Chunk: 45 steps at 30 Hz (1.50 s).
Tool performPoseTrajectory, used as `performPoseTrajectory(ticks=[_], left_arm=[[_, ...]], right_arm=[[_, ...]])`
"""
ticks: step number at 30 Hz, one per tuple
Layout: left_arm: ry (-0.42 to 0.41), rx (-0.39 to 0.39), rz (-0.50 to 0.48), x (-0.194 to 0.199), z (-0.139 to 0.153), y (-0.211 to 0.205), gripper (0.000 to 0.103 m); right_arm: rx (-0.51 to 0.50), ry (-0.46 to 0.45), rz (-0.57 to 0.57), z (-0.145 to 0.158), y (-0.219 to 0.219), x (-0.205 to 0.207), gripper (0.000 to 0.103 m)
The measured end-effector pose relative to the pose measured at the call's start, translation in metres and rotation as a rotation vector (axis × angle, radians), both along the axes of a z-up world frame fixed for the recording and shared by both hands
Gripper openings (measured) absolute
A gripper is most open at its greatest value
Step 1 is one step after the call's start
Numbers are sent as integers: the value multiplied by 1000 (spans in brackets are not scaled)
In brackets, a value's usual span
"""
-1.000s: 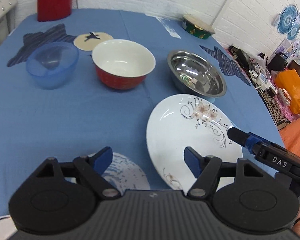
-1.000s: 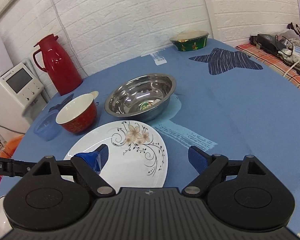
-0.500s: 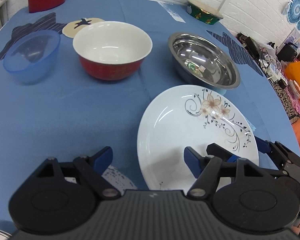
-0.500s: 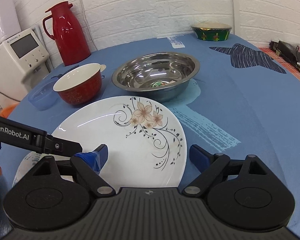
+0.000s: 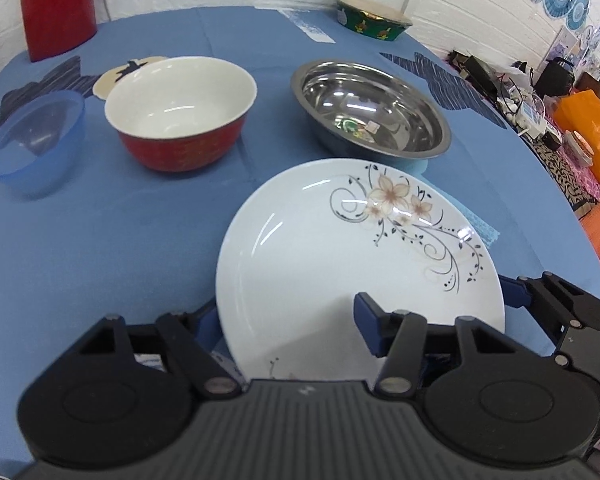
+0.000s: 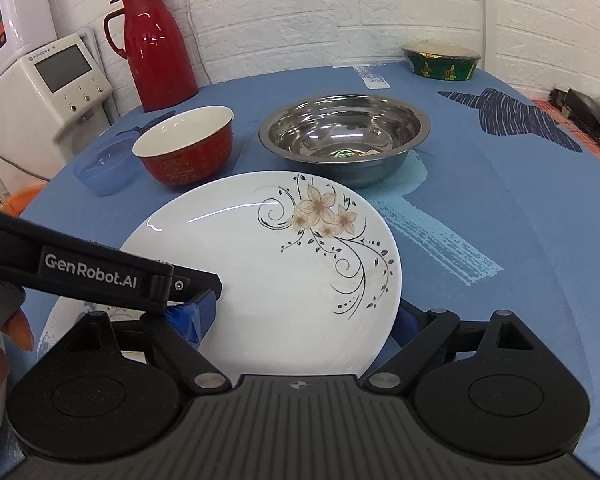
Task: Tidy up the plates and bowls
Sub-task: 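Carry the floral plate with both tools and lower it onto the plate stack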
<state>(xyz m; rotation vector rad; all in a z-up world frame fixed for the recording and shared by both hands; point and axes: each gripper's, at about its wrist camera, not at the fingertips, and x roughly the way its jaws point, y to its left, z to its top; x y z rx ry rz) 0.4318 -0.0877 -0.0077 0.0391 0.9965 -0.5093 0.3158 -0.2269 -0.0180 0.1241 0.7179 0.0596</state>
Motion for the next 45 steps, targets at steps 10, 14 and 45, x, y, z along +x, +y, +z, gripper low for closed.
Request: performPoseTrajectory(ticks=[10,14,45], left_arm=[[-59,3,5,-8,12,6,56],[-72,5,1,-14,15,10,56],[-208,-42,346,-203,54,227,56]], right_arm=[[2,-73,15,8,2,-9,77],[-12,-91,11,9,8,-13,77],[86,-180,288,41,183,-128,77]])
